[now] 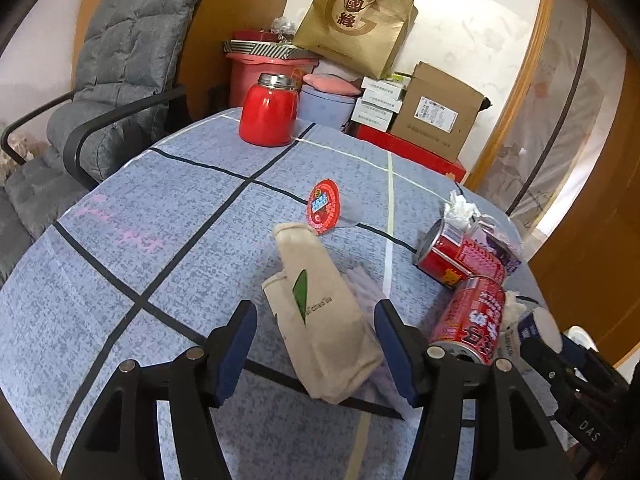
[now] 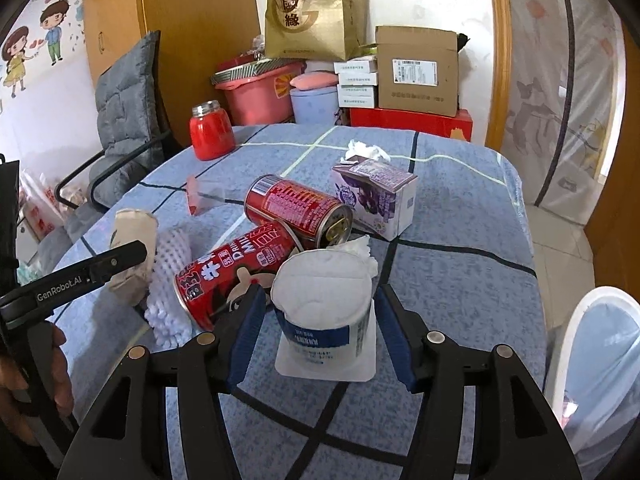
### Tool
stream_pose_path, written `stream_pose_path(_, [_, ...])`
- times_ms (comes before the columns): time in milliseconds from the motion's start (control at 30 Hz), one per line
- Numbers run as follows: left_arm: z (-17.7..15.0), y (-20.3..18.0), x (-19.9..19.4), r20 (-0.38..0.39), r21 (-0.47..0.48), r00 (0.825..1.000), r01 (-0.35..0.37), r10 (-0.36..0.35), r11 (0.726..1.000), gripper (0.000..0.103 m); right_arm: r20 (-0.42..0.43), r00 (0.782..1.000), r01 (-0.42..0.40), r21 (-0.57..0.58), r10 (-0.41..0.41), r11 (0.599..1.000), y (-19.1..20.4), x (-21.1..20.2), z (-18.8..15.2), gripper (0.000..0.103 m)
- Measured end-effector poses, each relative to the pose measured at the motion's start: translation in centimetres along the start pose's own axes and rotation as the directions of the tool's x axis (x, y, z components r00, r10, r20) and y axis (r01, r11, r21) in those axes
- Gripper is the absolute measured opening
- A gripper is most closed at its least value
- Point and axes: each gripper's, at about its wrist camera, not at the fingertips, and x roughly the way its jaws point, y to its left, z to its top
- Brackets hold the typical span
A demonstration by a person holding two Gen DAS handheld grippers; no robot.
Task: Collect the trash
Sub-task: 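Grasp the beige paper bag with the left tool while the right tool grasps the white yogurt cup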
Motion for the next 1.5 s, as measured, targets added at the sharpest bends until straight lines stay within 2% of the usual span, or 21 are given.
stream_pose_path(67, [0.0,-0.3,0.2,0.004,0.019,1.000,-0.009,0.009,1.000,0.054,0.002,1.000,-0.001,0.006,0.001,1.000,0.0,0.0,0.0,0.053])
stream_pose_path(133, [0.0,-0.5,0.4,-0.001,0.037,1.000,-0.020,0.020,0.999,0.037,0.002,1.000,0.000,0.010,0.000,1.000,-0.1,0.0,-0.1,0.050])
stream_pose_path(200, [-0.1,-0.5,0.8,-0.014,0.042,0.999,-0.030,0.030,0.999,0.031,0.002,1.000,0.000,0.009,0.000,1.000,-0.1,-0.1,-0.1,0.050])
stream_pose_path(267, [-0.1,-0.6,0.8,-0.011,0.045,0.999,-0.033,0.033,0.998,0.030,0.009,1.000,-0.001,0.011,0.001,1.000,-0.2,-0.4,-0.1,0.050])
stream_pose_path(300, [-0.2,-0.8,0.8,-0.007,0.053,0.999,-0.037,0.037,0.998,0.026,0.012,1.000,-0.002,0.013,0.002,1.000,-0.1,-0.5,-0.2,0.050])
stream_pose_path(367, [-0.2,-1.0,0.7,-0.003,0.061,0.999,-0.043,0.043,0.997,0.023,0.014,1.000,-0.002,0.014,0.002,1.000,-0.2,-0.8,-0.3,0.050])
stream_pose_path(433, [-0.2,-1.2,0.5,-0.002,0.068,0.999,-0.046,0.046,0.997,0.013,0.018,1.000,-0.002,0.016,0.001,1.000,-0.3,-1.1,-0.3,0.050])
stream_pose_path(1167, [0.0,-2.4,-4.3,0.089,0.122,0.996,-0.037,0.027,0.992,0.010,0.065,0.998,0.000,0.026,-0.002,1.000,-1.1,-4.9,-1.0,0.050])
stream_pose_path(1500, [-0.7,-2.2,-7.5,0.100,0.135,0.994,0.037,-0.051,0.990,0.009,0.093,0.996,0.008,0.038,-0.011,0.999,-1.6,-7.5,-1.8,0.050])
